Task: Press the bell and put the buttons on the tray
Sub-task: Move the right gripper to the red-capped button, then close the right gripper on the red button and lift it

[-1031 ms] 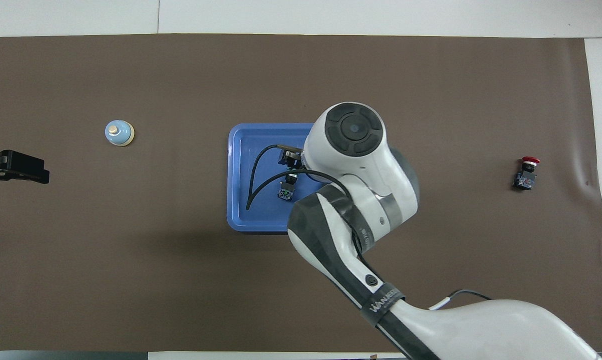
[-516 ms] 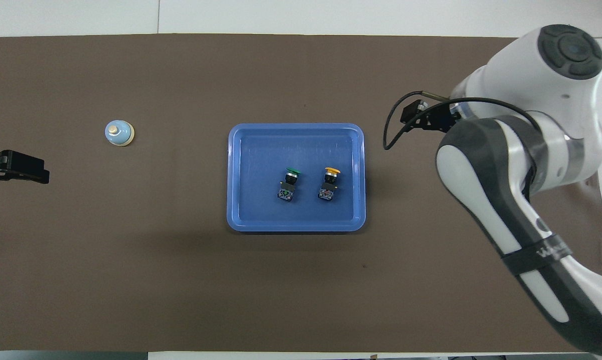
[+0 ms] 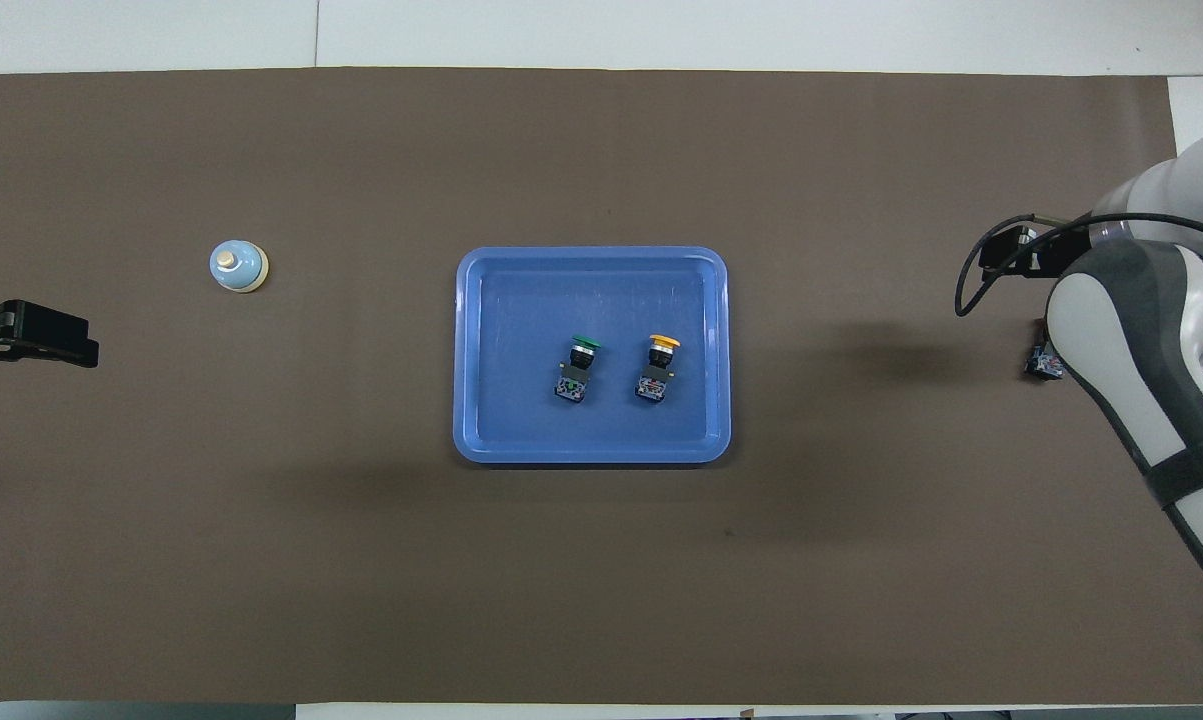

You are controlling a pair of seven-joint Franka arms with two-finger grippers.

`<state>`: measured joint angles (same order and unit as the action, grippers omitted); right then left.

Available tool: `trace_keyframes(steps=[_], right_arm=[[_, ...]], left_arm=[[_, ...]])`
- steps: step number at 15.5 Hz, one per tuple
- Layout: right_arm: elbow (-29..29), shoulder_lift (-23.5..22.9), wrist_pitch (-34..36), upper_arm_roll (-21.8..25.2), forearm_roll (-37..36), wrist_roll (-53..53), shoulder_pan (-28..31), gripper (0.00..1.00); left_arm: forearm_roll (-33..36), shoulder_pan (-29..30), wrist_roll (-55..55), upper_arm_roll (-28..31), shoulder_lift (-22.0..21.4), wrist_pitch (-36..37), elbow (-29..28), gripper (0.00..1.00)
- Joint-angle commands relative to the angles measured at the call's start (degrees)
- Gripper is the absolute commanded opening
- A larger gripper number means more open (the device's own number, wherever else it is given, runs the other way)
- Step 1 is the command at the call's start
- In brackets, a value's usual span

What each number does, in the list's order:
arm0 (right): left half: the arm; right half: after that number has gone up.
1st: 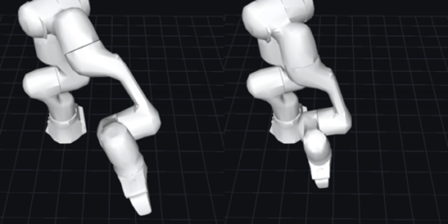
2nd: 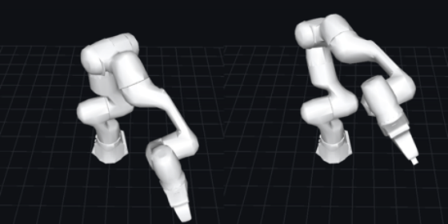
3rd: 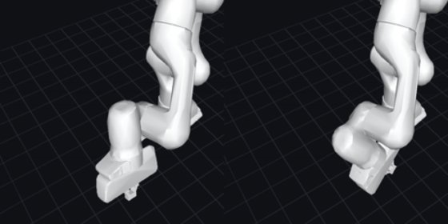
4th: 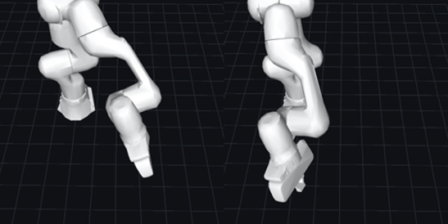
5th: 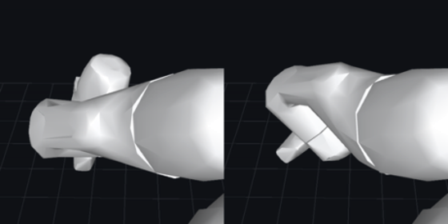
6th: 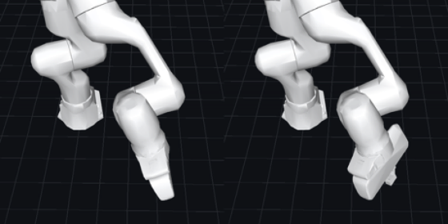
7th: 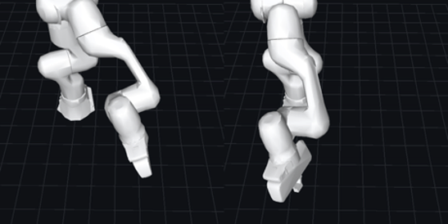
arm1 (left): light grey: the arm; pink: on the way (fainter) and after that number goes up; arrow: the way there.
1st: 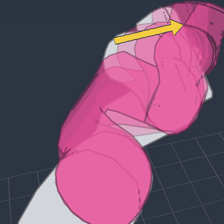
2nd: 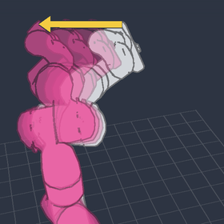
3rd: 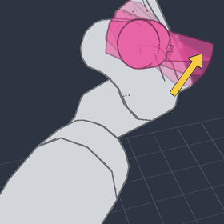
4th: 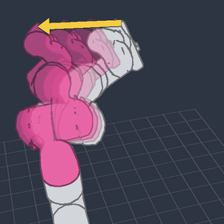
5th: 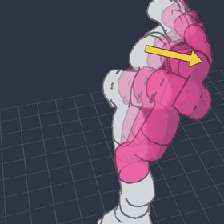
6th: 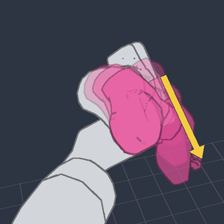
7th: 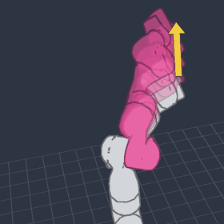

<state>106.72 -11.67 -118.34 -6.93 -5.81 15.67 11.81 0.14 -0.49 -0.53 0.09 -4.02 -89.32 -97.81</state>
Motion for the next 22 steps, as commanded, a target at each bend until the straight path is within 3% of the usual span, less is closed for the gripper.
trace_keyframes(steps=[1, 5, 12, 18, 19, 22], right_arm=[[9.98, 3.84, -8.38, -0.98, -2.1, -1.17, 4.0, 1.0], [13.07, 2.88, -14.02, -0.98, -2.1, -1.35, 6.39, 1.0], [13.07, -3.44, -21.22, -0.98, -2.1, -1.44, 8.76, 1.0], [13.07, -5.21, -22.47, -0.98, -2.01, -0.99, 8.76, 0.98], [13.07, -5.21, -22.12, -0.98, -2.01, -1.34, 8.93, 0.88], [13.07, -4.86, -19.31, -1.07, -2.01, -2.74, 9.55, 0.36]], left_arm=[[-0.93, 0.05, -0.08, 0.17, -0.9, 0.02, -0.71, 1.0], [-0.84, 0.05, -0.08, 0.17, -0.9, 0.02, -0.71, 1.0], [-0.84, 0.05, -0.08, 0.17, -0.9, 0.02, -0.54, 1.0], [-0.84, 0.05, -0.08, 0.17, -0.9, 0.02, -0.54, 1.0], [-0.84, 0.05, -0.08, 0.17, -0.9, 0.02, -0.54, 1.0], [-0.84, 0.05, -0.08, 0.17, -0.81, 0.02, -0.54, 1.0]])
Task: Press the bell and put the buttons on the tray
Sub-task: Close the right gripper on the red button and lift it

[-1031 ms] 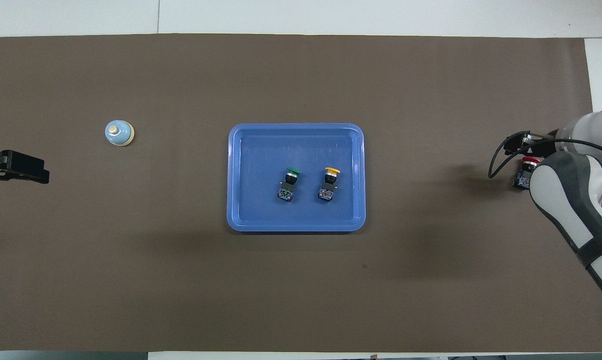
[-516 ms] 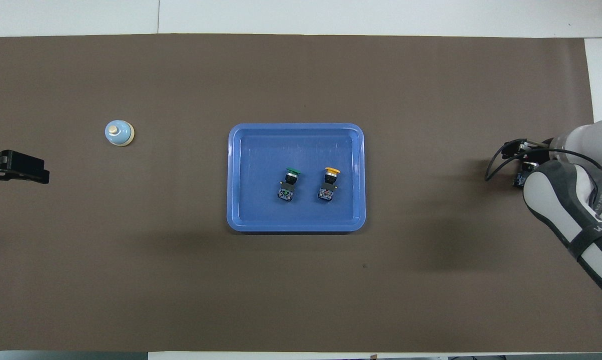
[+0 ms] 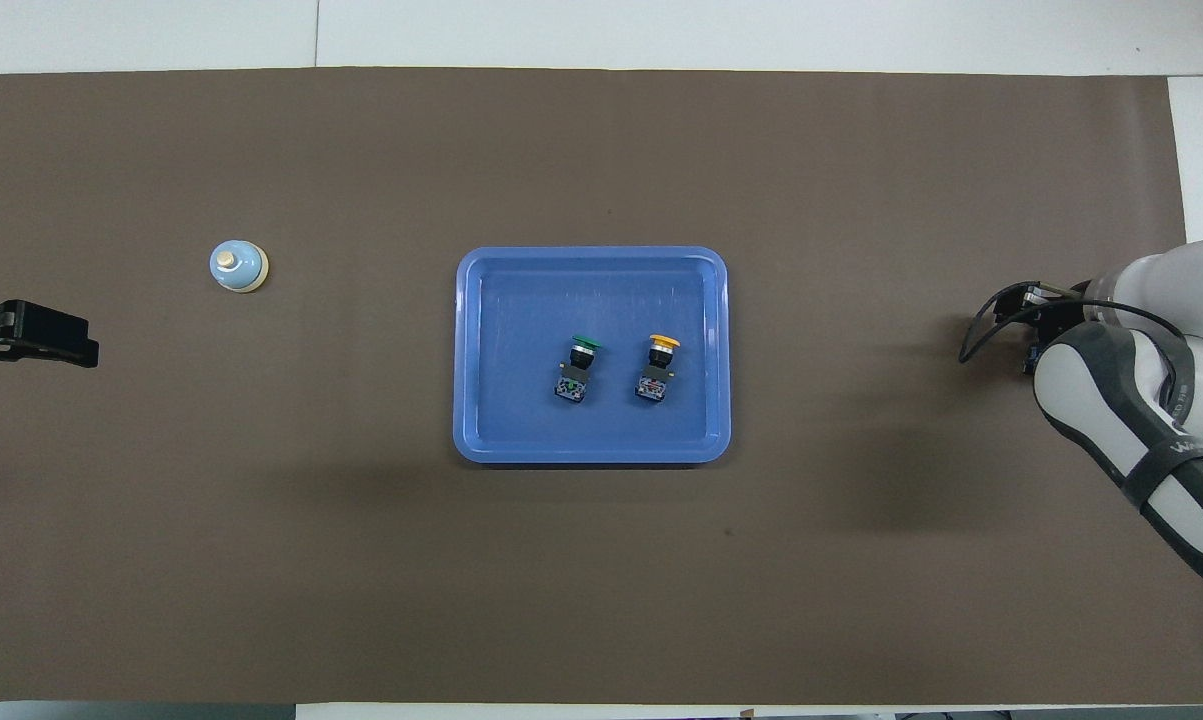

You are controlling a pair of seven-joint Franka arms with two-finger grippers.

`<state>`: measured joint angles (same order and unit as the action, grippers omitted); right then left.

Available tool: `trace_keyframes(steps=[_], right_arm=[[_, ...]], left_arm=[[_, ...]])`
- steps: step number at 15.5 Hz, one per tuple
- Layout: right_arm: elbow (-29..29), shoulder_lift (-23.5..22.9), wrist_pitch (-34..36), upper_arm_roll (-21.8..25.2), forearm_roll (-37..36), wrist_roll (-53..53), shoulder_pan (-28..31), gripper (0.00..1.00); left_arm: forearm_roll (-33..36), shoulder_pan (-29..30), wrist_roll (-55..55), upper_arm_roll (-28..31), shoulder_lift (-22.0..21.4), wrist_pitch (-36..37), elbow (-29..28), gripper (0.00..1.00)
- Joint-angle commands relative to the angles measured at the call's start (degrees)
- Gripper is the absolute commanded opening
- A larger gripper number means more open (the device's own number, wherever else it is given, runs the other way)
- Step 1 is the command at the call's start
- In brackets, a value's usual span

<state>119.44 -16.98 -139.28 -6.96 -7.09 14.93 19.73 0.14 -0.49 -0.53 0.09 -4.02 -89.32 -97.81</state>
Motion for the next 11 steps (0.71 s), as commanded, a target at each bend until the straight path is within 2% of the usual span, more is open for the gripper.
trace_keyframes(steps=[1, 3, 7, 9, 11], right_arm=[[0.36, 0.55, 2.51, -1.04, -0.73, -3.57, 1.71, 0.25], [0.36, 0.64, 3.57, -1.04, -0.73, -6.65, 2.32, 0.0], [-0.6, 0.81, 5.06, -1.04, -0.73, -7.2, 1.54, 0.0], [-2.62, 1.34, 8.3, -1.57, -0.73, -7.11, 1.02, 0.0], [-6.56, 1.6, 13.48, -1.57, -0.03, -6.67, -1.88, 0.0]], left_arm=[[-0.84, 0.05, -0.08, 0.17, -0.9, 0.02, -0.54, 1.0], [-0.84, 0.05, -0.08, 0.17, -0.9, 0.02, -0.54, 1.0], [-0.84, 0.05, -0.08, 0.17, -0.81, 0.02, -0.54, 1.0], [-0.84, 0.05, -0.08, 0.17, -0.9, 0.02, -0.54, 1.0], [-0.84, 0.05, -0.08, 0.17, -0.9, 0.02, -0.54, 1.0]])
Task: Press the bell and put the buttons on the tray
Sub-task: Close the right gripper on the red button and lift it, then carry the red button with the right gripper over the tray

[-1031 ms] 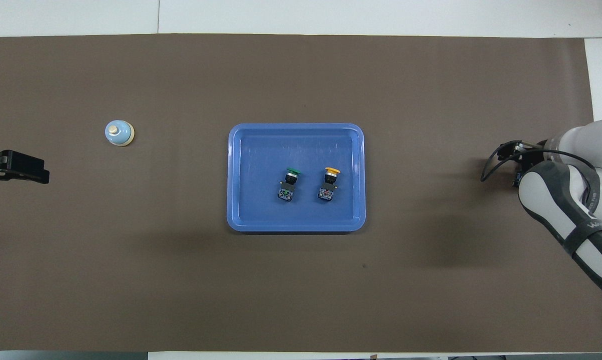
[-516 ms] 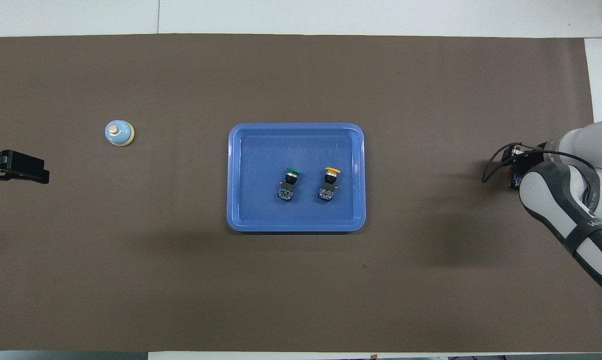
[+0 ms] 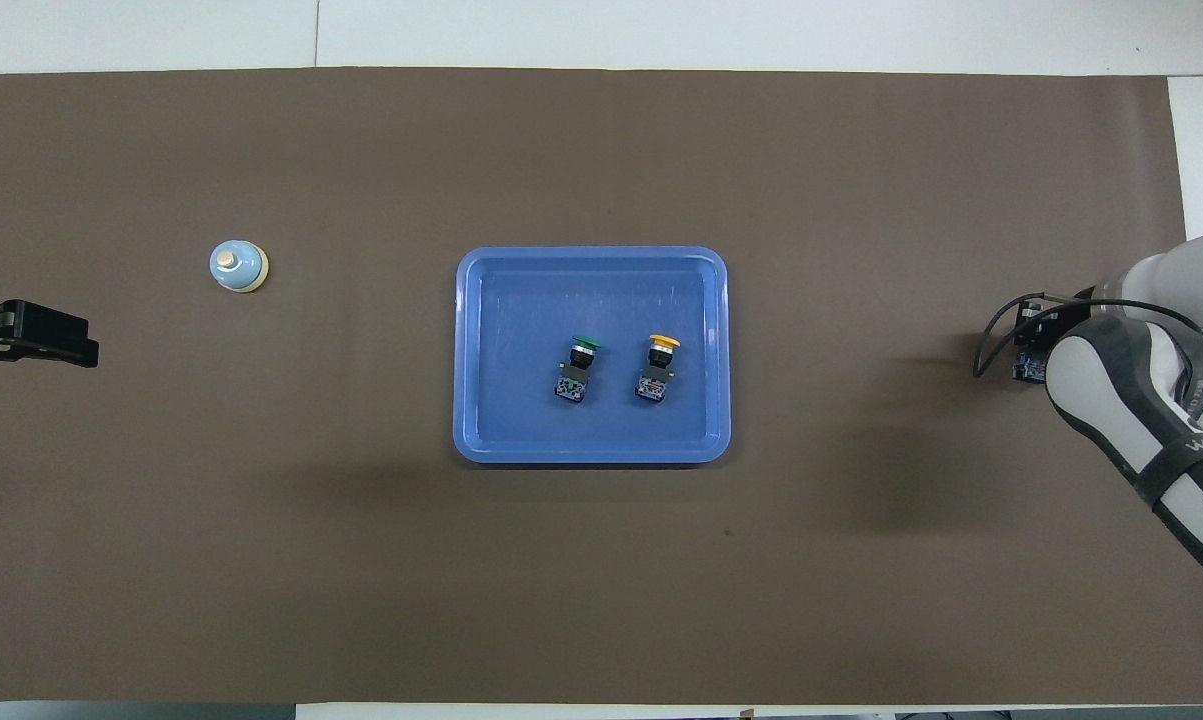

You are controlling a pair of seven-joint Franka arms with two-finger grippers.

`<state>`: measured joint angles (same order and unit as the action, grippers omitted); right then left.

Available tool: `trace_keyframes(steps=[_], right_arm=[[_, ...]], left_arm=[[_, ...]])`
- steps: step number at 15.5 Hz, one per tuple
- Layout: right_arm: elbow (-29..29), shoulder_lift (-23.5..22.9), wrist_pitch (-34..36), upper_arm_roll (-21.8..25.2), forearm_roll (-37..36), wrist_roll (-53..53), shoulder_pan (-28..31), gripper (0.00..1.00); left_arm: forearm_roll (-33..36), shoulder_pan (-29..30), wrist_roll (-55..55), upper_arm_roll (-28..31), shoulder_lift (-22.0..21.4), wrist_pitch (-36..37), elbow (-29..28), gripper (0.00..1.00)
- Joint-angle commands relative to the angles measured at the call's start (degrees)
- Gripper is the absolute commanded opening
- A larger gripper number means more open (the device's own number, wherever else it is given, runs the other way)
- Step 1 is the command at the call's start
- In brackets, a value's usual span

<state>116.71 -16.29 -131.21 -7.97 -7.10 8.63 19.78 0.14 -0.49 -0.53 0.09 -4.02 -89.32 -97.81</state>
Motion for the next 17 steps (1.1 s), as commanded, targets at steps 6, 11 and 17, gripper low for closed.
trace_keyframes(steps=[6, 11, 17], right_arm=[[-16.76, 0.47, 18.87, -0.56, 4.72, 12.17, -15.53, 0.0], [-20.55, -0.5, 19.5, -0.56, 10.4, 24.39, -29.78, 0.0], [-29.68, -7.87, 18.98, -0.38, 12.37, 35.48, -43.14, 0.0]], left_arm=[[-0.84, 0.05, -0.08, 0.17, -0.9, 0.02, -0.71, 1.0], [-0.84, 0.05, -0.08, 0.17, -0.9, 0.02, -0.71, 1.0], [-0.84, 0.05, -0.08, 0.17, -0.9, 0.02, -0.54, 1.0]])
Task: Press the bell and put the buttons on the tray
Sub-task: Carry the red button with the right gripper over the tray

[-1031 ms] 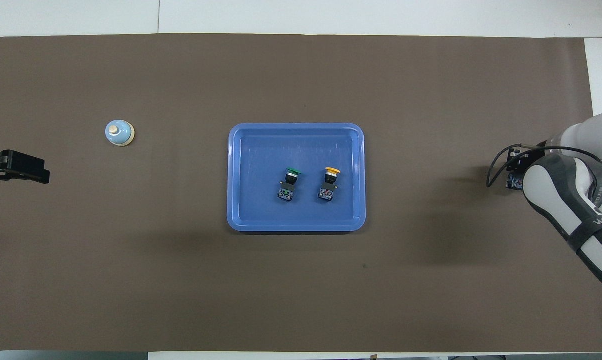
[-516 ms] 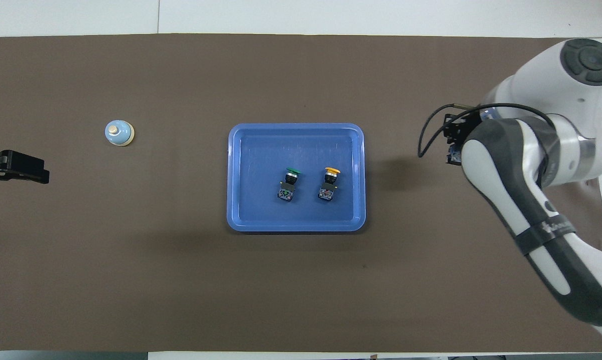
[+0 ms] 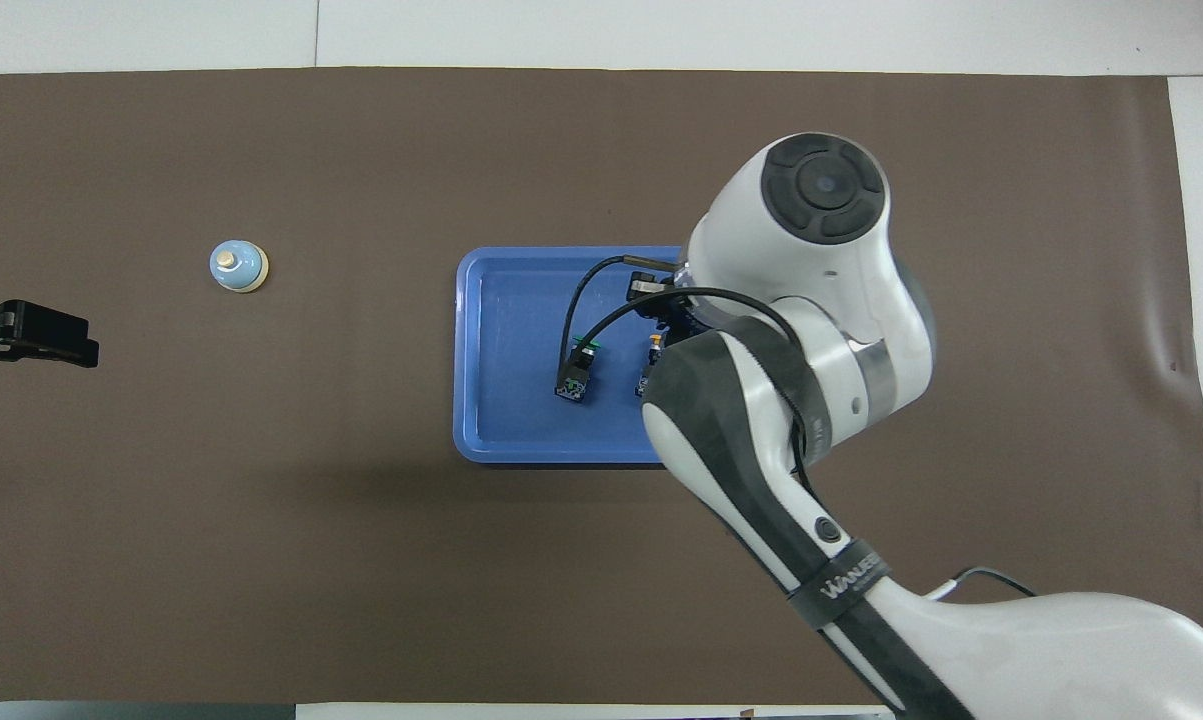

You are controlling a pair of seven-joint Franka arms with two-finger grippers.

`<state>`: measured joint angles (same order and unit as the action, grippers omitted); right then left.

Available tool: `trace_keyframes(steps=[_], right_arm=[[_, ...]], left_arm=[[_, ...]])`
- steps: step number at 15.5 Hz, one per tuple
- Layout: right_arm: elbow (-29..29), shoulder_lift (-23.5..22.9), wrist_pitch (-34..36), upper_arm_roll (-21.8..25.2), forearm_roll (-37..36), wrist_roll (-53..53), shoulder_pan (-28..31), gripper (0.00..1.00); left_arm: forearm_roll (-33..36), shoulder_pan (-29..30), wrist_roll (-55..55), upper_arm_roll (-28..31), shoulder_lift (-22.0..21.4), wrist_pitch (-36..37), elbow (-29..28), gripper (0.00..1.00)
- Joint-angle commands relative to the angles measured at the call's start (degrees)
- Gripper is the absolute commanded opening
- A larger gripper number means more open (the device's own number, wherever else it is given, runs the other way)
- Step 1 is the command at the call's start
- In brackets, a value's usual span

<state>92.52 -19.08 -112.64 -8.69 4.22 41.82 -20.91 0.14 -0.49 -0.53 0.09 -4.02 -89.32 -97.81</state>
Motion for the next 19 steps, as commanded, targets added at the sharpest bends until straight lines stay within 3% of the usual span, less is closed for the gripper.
trace_keyframes(steps=[1, 4, 6, 13, 19], right_arm=[[-7.33, -7.09, 0.14, 0.43, 0.97, 3.87, -4.73, 0.0], [-10.42, -12.2, -3.0, 0.61, 0.71, 7.56, -8.52, 0.0], [-10.43, -13.87, -8.18, 0.61, 0.79, 10.46, -10.02, 0.0], [-10.95, -21.6, -13.83, 0.78, -1.93, 11.97, -14.51, 0.0], [-11.22, -21.97, -13.66, 0.61, -3.16, 14.86, -14.6, 0.0]], left_arm=[[-0.84, 0.05, -0.08, 0.17, -0.9, 0.02, -0.54, 1.0], [-0.84, 0.05, -0.08, 0.17, -0.9, 0.02, -0.54, 1.0], [-0.93, 0.05, -0.08, 0.17, -0.9, 0.02, -0.54, 1.0], [-0.84, 0.05, -0.08, 0.17, -0.9, 0.02, -0.54, 1.0], [-0.84, 0.05, -0.08, 0.17, -0.9, 0.02, -0.54, 1.0]])
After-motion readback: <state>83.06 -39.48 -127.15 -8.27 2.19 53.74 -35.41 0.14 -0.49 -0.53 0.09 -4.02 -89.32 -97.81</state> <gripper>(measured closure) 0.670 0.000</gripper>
